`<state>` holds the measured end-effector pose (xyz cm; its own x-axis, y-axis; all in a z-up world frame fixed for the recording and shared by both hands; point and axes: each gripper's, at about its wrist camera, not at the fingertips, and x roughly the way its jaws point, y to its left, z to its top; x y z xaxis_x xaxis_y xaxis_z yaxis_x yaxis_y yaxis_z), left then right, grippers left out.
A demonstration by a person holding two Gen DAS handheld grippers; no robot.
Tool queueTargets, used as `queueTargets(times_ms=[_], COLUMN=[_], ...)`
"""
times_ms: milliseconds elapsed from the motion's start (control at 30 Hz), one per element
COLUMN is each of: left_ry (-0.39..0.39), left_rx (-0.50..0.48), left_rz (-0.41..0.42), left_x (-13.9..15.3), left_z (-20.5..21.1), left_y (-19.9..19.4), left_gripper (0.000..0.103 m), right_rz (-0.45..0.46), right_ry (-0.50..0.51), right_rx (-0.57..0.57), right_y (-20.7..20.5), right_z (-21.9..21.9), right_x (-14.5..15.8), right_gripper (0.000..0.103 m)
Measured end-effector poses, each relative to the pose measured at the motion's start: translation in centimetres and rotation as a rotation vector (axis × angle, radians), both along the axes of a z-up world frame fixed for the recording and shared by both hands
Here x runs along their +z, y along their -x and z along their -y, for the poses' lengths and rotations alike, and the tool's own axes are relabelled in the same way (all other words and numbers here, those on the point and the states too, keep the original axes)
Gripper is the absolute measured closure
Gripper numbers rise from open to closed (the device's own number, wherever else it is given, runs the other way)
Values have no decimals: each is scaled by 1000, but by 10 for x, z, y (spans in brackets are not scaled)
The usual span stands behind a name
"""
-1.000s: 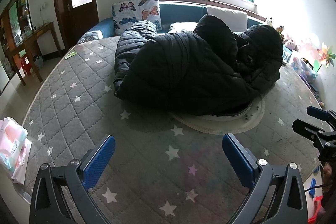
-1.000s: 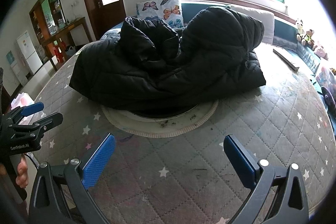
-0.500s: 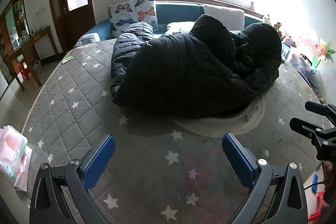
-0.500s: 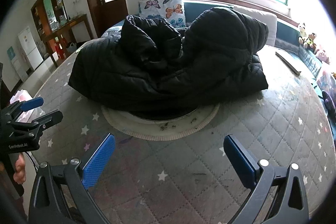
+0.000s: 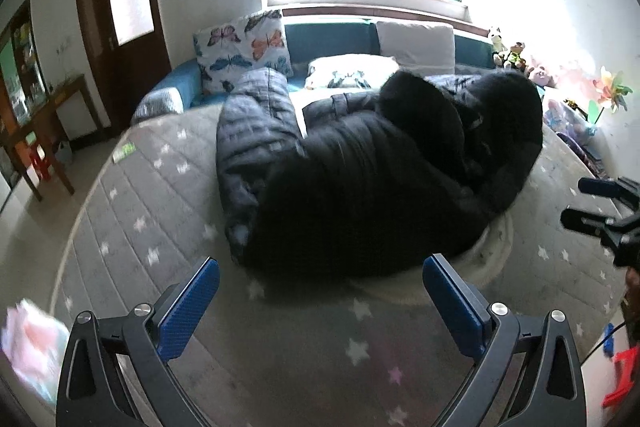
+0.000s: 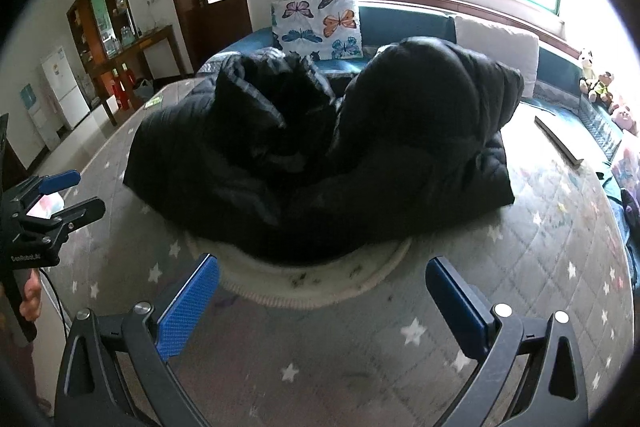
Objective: Fold large clothes
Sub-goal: 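Reach both tools into the crumpled black jacket and close on its fabric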
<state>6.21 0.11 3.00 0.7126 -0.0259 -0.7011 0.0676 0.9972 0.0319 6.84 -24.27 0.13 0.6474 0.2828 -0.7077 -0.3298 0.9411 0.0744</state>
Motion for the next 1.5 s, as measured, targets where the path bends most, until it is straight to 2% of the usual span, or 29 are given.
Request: queueTargets(times_ms=[200, 367, 533, 633, 800, 867, 933, 967, 1033, 1133, 1300, 1500], left_ry=[-26, -45, -47, -36, -40, -44, -9, 9, 32, 63, 51, 21], left_rx=[-66, -153, -242, -287, -330, -337, -349, -349, -351, -361, -392, -447], left_rz=[2, 19, -20, -64, -85, -90, -96, -97, -87, -85, -44, -3], left_x=[14, 24, 18, 7, -4, -8, -11, -11, -10, -7, 4, 10], left_z=[0, 9, 21, 28, 39, 41, 40, 37, 32, 25, 23, 28], left_y=[-32, -60, -95, -117, -140, -146, -151, -151, -148, -136, -93, -29], left_gripper=[0, 0, 0, 0, 0, 11, 32, 34, 48, 58, 62, 64], right_rz=[61, 70, 46, 16, 32, 32, 46, 48, 51, 63, 100, 115], right_ry=[47, 53, 117, 144, 274, 287, 274, 266, 240, 207, 154, 129], right_rx=[-35, -70, -95, -94, -86, -85, -83, -83, -81, -83, -71, -34], right_y=[-34, -71, -108, -122, -131, -133, -126, -124, -116, -104, -73, -23], right_z=[6, 12, 8, 5, -5, -4, 1, 3, 11, 20, 36, 48], right_x=[30, 47, 41, 29, 14, 16, 22, 26, 33, 42, 59, 62], right_gripper=[0, 0, 1, 8, 41, 50, 55, 58, 59, 61, 62, 62])
